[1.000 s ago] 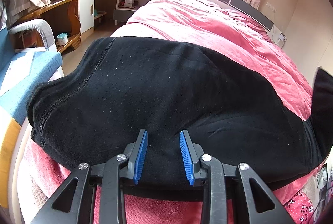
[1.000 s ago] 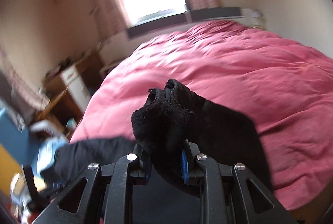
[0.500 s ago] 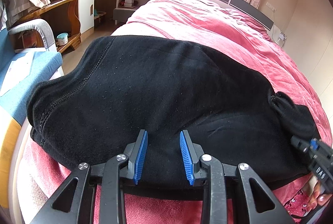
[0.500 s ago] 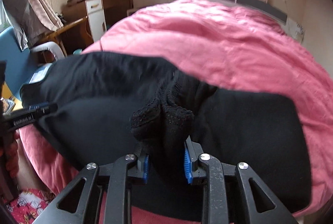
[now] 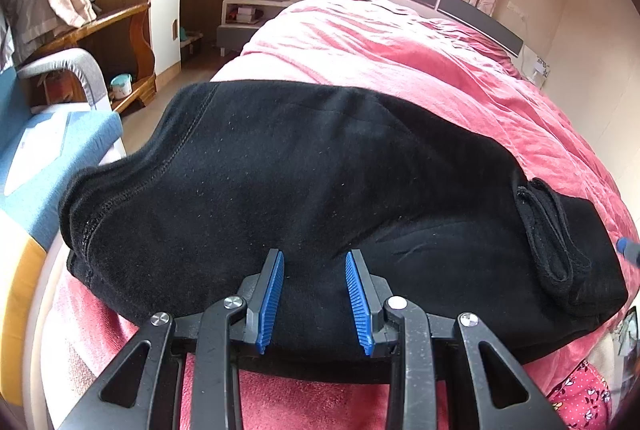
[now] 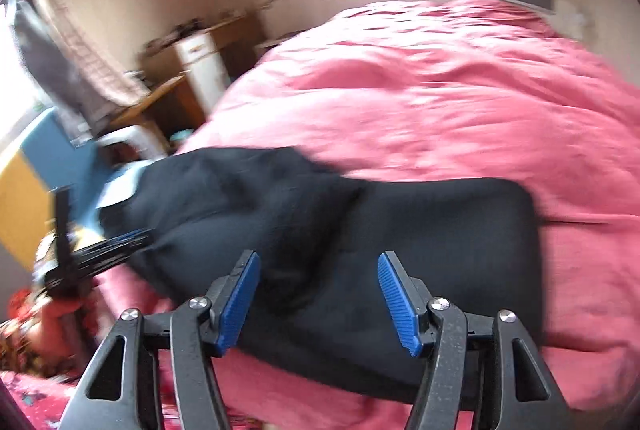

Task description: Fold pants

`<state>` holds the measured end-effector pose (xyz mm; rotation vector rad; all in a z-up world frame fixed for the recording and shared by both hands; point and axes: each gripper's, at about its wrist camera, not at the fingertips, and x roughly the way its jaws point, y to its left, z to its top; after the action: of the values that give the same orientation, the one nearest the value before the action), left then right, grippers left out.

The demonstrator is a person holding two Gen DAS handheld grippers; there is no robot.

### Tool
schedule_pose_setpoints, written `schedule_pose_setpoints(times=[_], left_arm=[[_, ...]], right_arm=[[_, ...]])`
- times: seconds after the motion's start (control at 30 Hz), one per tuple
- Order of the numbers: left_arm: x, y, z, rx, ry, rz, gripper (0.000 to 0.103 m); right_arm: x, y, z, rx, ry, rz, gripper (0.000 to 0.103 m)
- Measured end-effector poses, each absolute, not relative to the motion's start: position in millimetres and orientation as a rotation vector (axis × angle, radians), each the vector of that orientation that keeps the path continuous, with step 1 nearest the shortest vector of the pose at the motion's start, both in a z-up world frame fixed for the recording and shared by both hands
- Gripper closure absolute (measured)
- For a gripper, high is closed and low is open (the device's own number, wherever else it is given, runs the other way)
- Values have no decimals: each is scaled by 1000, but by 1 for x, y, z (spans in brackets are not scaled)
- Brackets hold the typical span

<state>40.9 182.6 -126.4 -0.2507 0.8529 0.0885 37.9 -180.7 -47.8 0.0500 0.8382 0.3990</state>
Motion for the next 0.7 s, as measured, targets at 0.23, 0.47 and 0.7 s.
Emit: schedule_pose_setpoints(times=[0.23, 0.47, 0.7], left_arm=[[38, 193, -124, -281, 848, 128, 71], [36, 213, -117, -247, 824, 237, 71], [33, 241, -117, -275, 825, 310, 70]], right_arm=[[55, -230, -80, 18, 935, 168, 65], [55, -210, -96, -8, 975, 214, 65], [51, -202, -100, -27, 980, 229, 65]])
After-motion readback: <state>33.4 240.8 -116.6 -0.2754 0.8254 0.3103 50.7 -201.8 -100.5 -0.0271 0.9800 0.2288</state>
